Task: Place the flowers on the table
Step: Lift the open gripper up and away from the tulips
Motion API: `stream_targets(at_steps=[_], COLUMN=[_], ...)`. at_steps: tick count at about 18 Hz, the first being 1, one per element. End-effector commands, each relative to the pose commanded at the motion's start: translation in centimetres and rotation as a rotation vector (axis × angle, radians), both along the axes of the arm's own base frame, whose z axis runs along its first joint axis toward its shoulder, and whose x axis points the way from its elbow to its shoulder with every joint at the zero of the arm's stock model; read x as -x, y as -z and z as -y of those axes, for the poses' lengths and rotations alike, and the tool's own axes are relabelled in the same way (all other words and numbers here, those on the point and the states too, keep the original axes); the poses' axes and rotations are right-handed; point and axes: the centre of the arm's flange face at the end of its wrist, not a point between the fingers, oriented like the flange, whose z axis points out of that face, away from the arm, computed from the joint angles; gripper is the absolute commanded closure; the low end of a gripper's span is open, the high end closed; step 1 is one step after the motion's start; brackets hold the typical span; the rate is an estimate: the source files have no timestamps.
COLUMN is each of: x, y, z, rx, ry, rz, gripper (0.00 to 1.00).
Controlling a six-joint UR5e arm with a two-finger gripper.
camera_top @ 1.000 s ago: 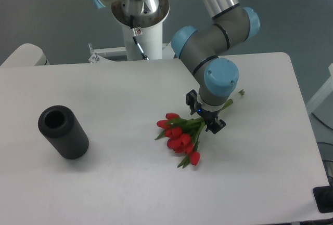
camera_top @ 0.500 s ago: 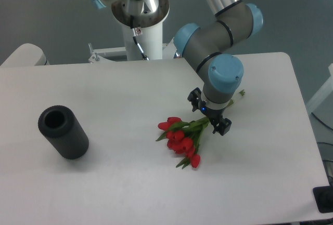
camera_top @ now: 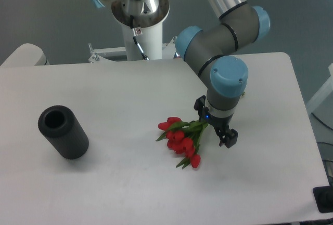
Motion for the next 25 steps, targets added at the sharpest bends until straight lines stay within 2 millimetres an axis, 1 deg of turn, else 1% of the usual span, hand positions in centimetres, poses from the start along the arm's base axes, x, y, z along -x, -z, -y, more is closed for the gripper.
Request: stream_targets(at_steps=[4,7,10,11,13,25], x=[-0.2,0.4,0.3,0.3,0.6,0.7], y=[-0.2,-0.6,-0.3,-0.7,-0.4,0.5], z=[-2.2,-3.3,-5.6,-6.1,-6.5,-6.2], rx=[0.007,0.015,0.019,0.014,0.012,0.014], ry=[0.021,0.027,0.052,0.055,0.058,0.062], rz=[0.002,0.013,0.014,0.007,0.010,0.028], gripper=[0.00,0.00,0.00,0.00,0.00,0.00])
